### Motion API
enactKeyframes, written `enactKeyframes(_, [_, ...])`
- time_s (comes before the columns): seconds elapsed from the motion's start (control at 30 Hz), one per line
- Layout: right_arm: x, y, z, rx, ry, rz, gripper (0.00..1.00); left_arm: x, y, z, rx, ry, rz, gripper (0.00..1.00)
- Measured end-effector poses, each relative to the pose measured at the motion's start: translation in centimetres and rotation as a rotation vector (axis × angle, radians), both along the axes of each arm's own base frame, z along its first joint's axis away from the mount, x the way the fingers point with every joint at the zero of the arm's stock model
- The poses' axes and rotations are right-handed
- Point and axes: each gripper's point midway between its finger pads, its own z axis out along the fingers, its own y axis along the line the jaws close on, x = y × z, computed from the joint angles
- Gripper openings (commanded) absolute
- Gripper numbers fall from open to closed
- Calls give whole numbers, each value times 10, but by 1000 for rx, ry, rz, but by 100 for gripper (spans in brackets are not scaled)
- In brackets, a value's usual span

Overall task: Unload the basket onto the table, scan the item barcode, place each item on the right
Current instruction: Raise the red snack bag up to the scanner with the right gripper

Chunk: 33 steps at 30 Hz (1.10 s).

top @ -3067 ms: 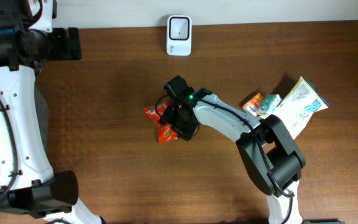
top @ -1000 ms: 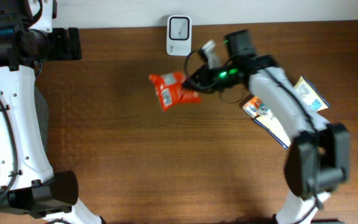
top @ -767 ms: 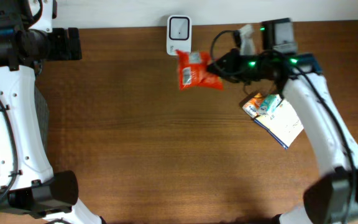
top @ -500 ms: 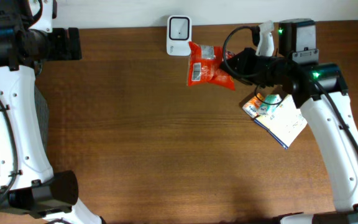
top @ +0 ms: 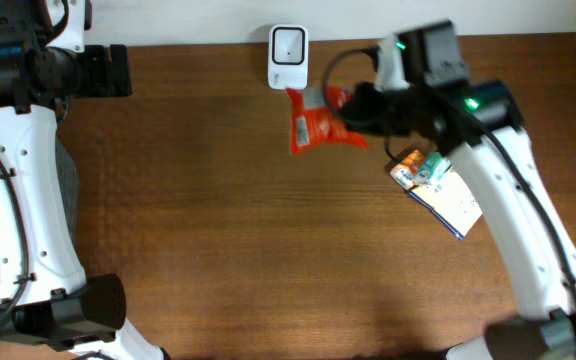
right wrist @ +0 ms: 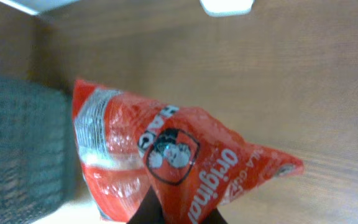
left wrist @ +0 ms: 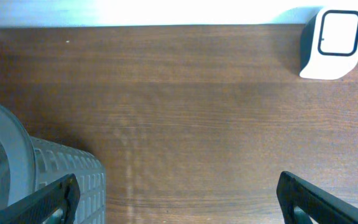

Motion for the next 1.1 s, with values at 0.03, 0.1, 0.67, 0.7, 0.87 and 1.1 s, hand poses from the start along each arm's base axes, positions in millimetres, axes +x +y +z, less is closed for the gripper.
enactKeyframes(0.03, [9,4,4,-45,-31,0,4,0,0,0,0,1,0,99])
enactKeyframes(0.1, [36,6,12,-181,-111,-41,4,0,0,0,0,0,0,99])
enactKeyframes(0.67, [214,48,-3,-1188,-815,-150,4,0,0,0,0,0,0,99])
enactKeyframes(0.7, [217,49,-2,-1212,-835,-127,4,0,0,0,0,1,0,99])
enactKeyframes(0.87, [241,65,-19,-1301,-930,74,4,0,0,0,0,0,0,99])
enactKeyframes(1.1, [267,78,-58,-1363,-1030,333,4,0,0,0,0,1,0,99])
